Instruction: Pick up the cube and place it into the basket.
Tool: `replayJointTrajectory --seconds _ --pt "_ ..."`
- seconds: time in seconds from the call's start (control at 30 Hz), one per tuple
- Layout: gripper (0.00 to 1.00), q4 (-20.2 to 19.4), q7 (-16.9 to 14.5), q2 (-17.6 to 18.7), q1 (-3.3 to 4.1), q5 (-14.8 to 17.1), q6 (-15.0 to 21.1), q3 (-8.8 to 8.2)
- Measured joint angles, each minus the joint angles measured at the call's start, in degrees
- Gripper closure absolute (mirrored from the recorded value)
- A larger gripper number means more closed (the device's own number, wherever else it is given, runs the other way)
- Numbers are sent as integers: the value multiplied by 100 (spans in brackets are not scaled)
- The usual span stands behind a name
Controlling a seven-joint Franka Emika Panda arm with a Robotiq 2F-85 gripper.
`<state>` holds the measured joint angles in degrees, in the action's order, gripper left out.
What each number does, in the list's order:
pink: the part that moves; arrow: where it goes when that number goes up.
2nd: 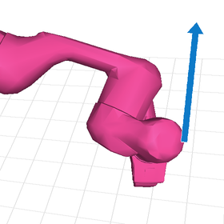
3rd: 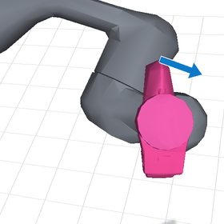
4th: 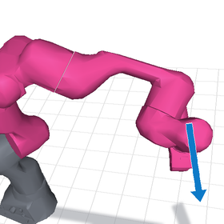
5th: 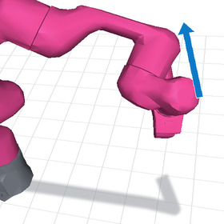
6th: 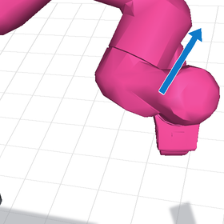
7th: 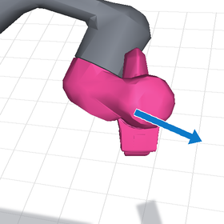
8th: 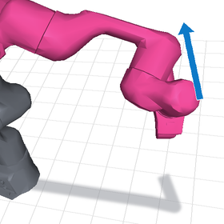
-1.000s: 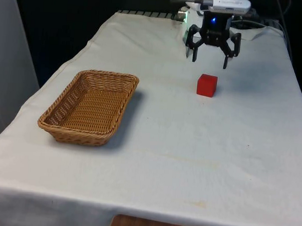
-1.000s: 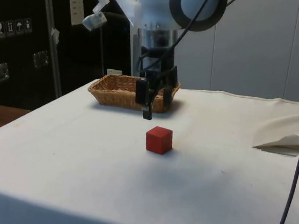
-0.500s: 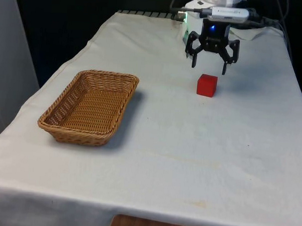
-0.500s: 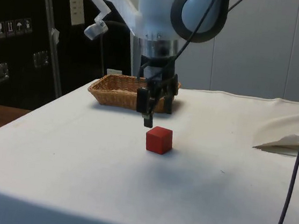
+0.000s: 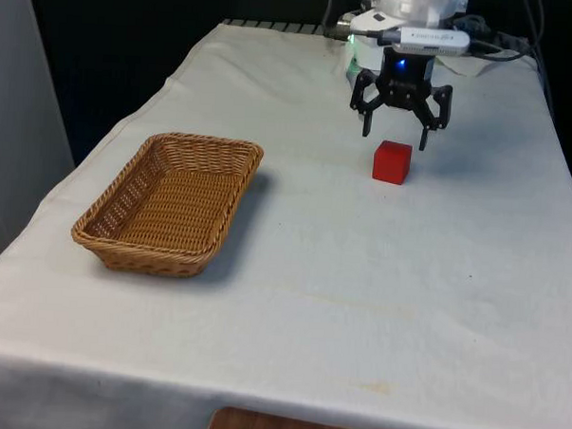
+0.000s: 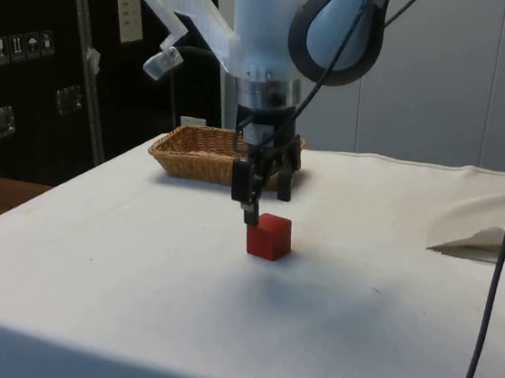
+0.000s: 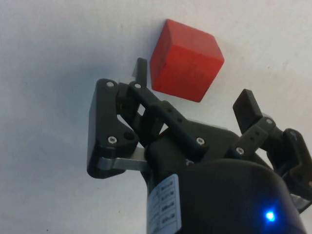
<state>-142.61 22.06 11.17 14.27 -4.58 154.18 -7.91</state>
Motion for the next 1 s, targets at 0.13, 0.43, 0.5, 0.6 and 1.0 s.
replayJointTrajectory --seconds 0.13,0.43,0.5,0.6,1.0 --pt "0 0 0 23 0 0 17 0" --pt "0 6 0 126 0 0 63 0" --pt "0 6 0 155 0 0 92 0" --pt "0 6 0 201 0 0 126 0" --pt "0 11 0 424 0 0 344 0"
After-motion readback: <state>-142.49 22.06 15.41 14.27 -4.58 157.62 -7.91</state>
